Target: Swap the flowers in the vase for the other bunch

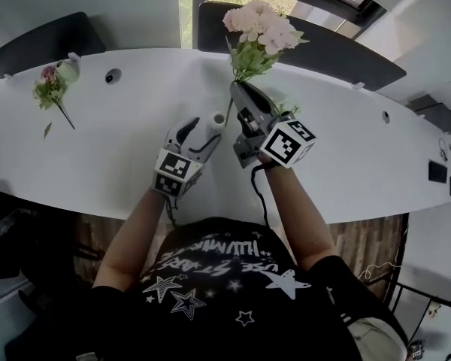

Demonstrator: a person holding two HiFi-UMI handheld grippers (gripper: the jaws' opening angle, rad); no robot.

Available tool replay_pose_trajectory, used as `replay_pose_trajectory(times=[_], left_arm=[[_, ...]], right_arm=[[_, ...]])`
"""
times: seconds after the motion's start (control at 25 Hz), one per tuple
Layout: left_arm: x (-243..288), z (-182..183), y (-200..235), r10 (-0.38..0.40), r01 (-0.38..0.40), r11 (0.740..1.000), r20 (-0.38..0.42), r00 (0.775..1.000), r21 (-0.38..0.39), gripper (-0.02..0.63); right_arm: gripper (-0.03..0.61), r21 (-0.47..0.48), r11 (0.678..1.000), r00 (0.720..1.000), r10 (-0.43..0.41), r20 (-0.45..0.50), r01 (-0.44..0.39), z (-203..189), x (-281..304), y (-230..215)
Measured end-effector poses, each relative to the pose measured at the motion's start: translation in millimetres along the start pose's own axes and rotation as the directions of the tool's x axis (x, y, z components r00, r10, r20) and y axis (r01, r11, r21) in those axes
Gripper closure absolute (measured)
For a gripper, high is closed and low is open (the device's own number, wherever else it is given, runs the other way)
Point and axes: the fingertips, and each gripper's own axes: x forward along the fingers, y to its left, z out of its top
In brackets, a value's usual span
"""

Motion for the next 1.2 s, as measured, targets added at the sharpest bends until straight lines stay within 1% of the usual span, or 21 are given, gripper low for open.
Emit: replay_pose_trajectory(times=[0.12, 0.24, 0.36, 0.48, 0.68, 0.76, 0.88, 1.04, 1.2], left_arm=[[12, -4, -8, 0.005, -0.005, 1.0, -0.015, 1.0, 0.03, 0.336], [23, -8, -14, -0.006, 0.006, 0.999, -0.023, 1.0, 0.035, 0.333], [32, -13, -19, -0.023, 0.024, 0.999, -0.039, 0.999, 0.043, 0.333], [39, -13, -21, -0.021, 0.024, 0.998, -0.04, 0.999, 0.055, 0.333], [49, -10, -23, -0.034, 0.036, 0.994, -0.019, 0.999, 0.104, 0.333], [51, -10, -23, -0.042, 0.043, 0.993, -0.01, 0.999, 0.108, 0.333], [53, -13, -25, -0.054, 0.056, 0.991, -0.016, 0.998, 0.121, 0.334], [55, -10, -25, -0.065, 0.064, 0.99, 0.002, 0.998, 0.128, 0.341], [54, -8, -26, -0.083, 0.084, 0.989, -0.017, 0.996, 0.125, 0.342]], right_arm=[[0.548, -0.021, 0.999, 0.999, 0.034, -0.012, -0.034, 2, -1, 1], [0.548, -0.041, 0.997, 0.998, 0.06, -0.024, -0.061, 2, -1, 0], [0.548, -0.038, 0.996, 0.997, 0.075, -0.036, -0.076, 1, 0, -2], [0.548, -0.037, 0.996, 0.996, 0.078, -0.049, -0.08, -1, 0, -7], [0.548, -0.024, 0.997, 0.996, 0.076, -0.056, -0.077, -4, 3, -13], [0.548, -0.02, 0.997, 0.996, 0.071, -0.054, -0.072, -6, 3, -16], [0.548, -0.012, 0.998, 0.996, 0.067, -0.053, -0.068, -9, 4, -21], [0.548, -0.003, 0.997, 0.996, 0.072, -0.059, -0.072, -12, 4, -24], [0.548, 0.01, 0.997, 0.995, 0.078, -0.068, -0.078, -19, 6, -28]])
